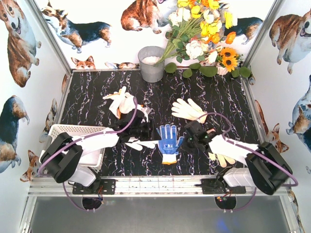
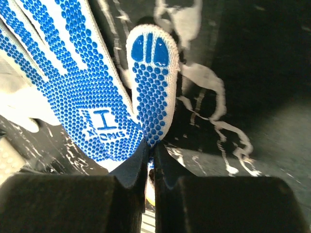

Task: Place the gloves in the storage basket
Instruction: Adjust the glove at the center of the board.

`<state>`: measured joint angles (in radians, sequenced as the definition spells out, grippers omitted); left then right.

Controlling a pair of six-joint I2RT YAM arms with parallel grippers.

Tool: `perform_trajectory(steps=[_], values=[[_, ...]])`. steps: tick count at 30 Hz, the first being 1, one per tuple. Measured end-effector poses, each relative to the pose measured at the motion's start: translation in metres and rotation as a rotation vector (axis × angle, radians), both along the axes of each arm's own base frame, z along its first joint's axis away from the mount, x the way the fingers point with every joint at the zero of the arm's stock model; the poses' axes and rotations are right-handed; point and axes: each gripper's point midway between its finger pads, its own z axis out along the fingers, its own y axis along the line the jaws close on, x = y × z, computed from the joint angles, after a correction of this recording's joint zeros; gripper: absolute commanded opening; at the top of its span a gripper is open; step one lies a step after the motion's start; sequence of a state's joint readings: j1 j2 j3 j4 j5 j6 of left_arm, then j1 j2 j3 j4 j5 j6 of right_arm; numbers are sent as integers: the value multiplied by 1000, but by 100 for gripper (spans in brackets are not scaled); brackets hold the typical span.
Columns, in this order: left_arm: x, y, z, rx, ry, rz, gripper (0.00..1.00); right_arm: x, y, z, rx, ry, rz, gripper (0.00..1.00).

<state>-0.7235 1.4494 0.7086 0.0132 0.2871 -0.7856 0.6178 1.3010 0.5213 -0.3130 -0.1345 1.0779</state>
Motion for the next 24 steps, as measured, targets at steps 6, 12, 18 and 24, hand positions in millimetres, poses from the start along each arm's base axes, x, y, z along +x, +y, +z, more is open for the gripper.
perform_trajectory(steps=[6, 12, 18, 24], values=[[18, -22, 2, -14, -11, -14, 38, -5, -16, 0, -43, -8, -62, 0], [14, -46, -13, -14, 14, -72, 37, -8, -25, 0, -75, -1, -86, 0], [5, -64, -28, -36, 42, -135, 35, -9, -28, 5, -81, -29, -61, 0], [-1, -64, -44, -21, 69, -176, 34, -13, -23, 0, -79, -20, 17, 0]])
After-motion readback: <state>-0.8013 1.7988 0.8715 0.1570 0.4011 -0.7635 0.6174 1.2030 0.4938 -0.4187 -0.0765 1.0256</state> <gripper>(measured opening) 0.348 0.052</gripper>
